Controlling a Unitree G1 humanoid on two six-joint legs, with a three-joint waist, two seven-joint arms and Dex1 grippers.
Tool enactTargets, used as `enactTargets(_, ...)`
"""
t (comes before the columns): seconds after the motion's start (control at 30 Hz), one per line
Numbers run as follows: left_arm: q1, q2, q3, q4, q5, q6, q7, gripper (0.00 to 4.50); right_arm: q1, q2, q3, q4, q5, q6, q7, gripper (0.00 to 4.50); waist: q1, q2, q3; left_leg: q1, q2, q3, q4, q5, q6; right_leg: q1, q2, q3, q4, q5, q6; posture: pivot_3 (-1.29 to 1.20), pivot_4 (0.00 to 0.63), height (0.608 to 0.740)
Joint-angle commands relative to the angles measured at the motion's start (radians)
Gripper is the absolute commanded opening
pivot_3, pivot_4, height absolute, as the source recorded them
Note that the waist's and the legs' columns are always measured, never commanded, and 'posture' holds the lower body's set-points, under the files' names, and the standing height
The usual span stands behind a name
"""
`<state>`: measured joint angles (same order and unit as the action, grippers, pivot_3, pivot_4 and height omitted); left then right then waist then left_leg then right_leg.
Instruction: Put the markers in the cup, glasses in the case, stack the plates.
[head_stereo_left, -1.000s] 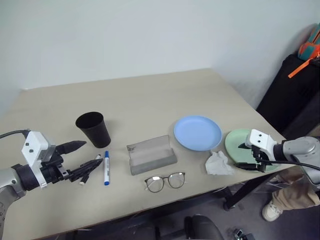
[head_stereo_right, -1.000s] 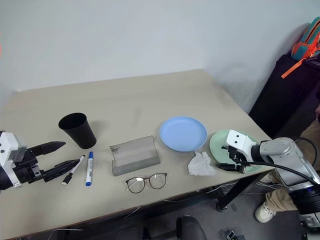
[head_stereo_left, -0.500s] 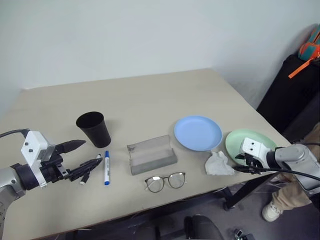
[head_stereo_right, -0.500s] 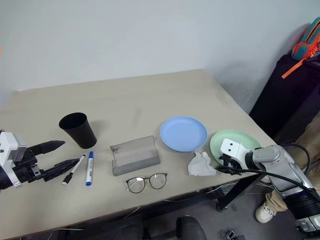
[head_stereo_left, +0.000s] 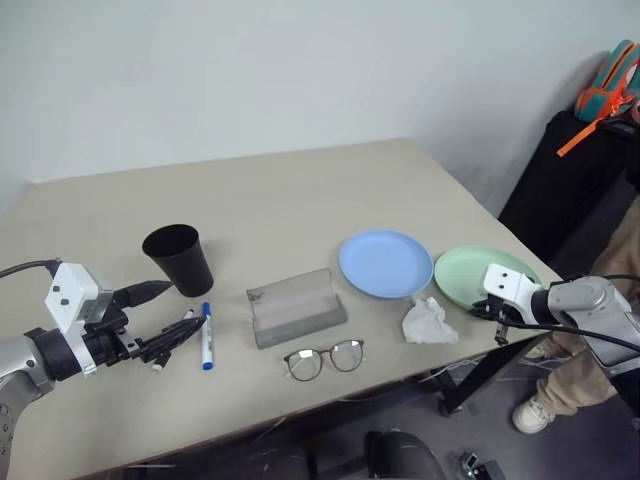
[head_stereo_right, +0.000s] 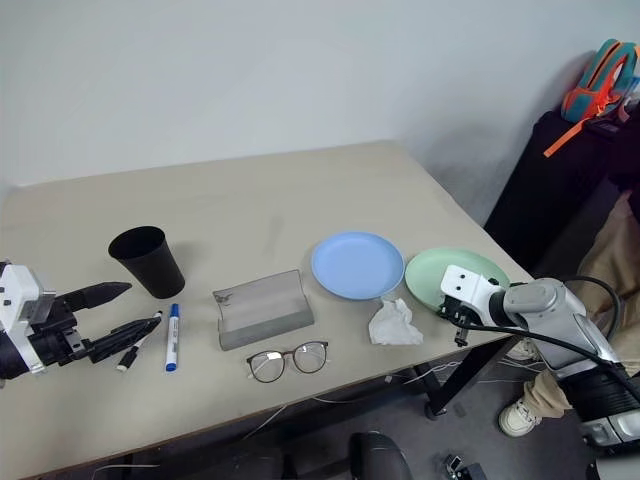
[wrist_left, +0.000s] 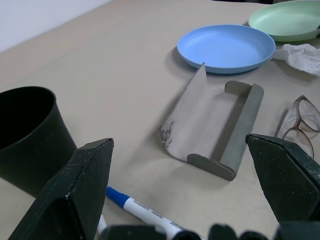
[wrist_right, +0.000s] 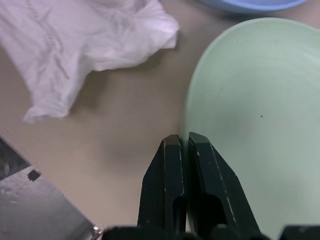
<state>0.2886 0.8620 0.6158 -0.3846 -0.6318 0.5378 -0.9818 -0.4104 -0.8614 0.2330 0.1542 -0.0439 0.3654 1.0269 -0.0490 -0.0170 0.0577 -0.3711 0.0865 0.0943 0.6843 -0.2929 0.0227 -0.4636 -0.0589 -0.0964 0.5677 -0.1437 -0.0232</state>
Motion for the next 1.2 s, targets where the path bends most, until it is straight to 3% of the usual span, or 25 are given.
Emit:
enactTargets(0.03,-0.017,0.002,0.005,-0.026,-0.003,-0.011,0.009,4.5,-0.093,0.017,-0.021,0.084,-0.052,-0.074,-0.073,0.03,0.0,0.001,0.0,0.0,-0.001,0.001,0.0,0.0,0.0,-0.001,-0.004,-0.006,0.0,0.0,0.0,0.0,0.0,0.738)
enactTargets(0.17,-0.016,0.003,0.004,-0.031,-0.005,-0.009,0.015,4.5,-0.165,0.051,-0.014,0.137,-0.068,-0.148,-0.092,0.03,0.001,0.002,0.0,0.001,-0.007,0.003,0.0,0.0,0.0,-0.007,-0.011,-0.019,0.002,0.0,0.0,0.0,0.0,0.738)
enactTargets(0.37,-0.01,0.002,0.008,-0.04,-0.01,-0.004,0.022,4.5,-0.211,0.118,0.0,0.096,-0.037,-0.205,-0.038,0.03,0.002,0.001,-0.001,0.01,-0.009,0.004,0.001,-0.002,-0.012,-0.008,-0.011,-0.017,0.023,0.001,-0.001,0.0,0.0,0.738)
enactTargets(0.5,-0.006,0.002,0.008,-0.043,-0.011,-0.001,0.025,4.5,-0.222,0.174,0.041,0.06,-0.043,-0.239,0.006,0.03,0.001,0.001,-0.001,0.011,-0.01,0.001,-0.001,-0.006,-0.019,-0.009,-0.007,-0.016,0.025,0.013,-0.019,0.0,0.0,0.738)
enactTargets(1.2,0.058,-0.022,0.062,-0.082,-0.025,0.004,0.046,4.5,-0.278,0.336,0.167,0.088,-0.085,-0.332,0.069,0.03,0.001,0.001,-0.001,0.014,-0.009,-0.001,0.001,-0.007,-0.026,-0.014,-0.002,-0.012,0.039,0.01,-0.025,0.0,0.0,0.738)
